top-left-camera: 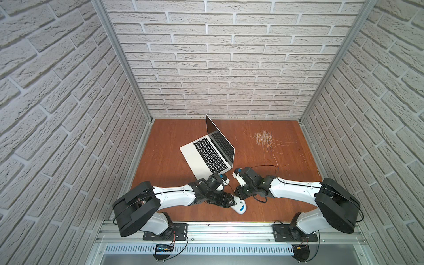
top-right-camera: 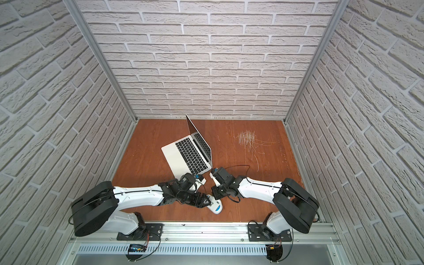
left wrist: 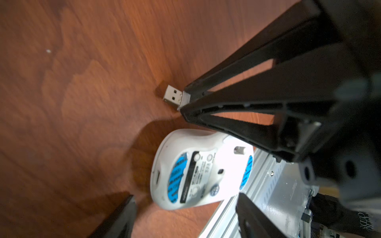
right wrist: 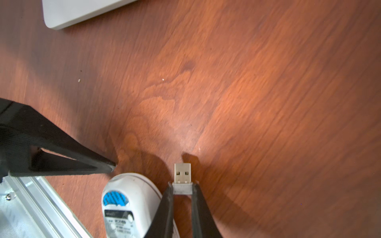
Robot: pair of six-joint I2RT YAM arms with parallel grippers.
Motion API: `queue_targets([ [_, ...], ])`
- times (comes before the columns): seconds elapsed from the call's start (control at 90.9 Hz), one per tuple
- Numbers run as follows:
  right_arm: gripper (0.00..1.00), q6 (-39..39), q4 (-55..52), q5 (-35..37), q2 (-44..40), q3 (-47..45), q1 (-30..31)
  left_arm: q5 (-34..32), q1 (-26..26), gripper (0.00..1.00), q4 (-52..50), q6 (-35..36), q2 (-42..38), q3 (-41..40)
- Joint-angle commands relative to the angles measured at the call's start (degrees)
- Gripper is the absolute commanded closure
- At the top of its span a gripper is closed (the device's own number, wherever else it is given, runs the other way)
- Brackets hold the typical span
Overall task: Remove the wireless mouse receiver from the laptop
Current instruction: Adjust the mouse at the center of the board.
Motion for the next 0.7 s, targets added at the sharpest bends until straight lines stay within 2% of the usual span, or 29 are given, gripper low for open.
queue_targets([
  [0.0,0.97,-1.35,-0.12,0.58,0.09,1.86,-0.91,0.31,-0.27,0.22,1.16,0.58,0.17,-0.28],
  [0.341,0.97,-0.95,-5.24,3.79,-5.15,3.74,-4.34,-0.73,-0.07,0.22,2.16,0.02,-2.5,-2.28],
  [0.693,0.97,2.38,-14.67,8.46,-18.86,-0.32,-7.45,0.22,0.37,0.22,3.48,-0.01,-3.08,-2.97],
])
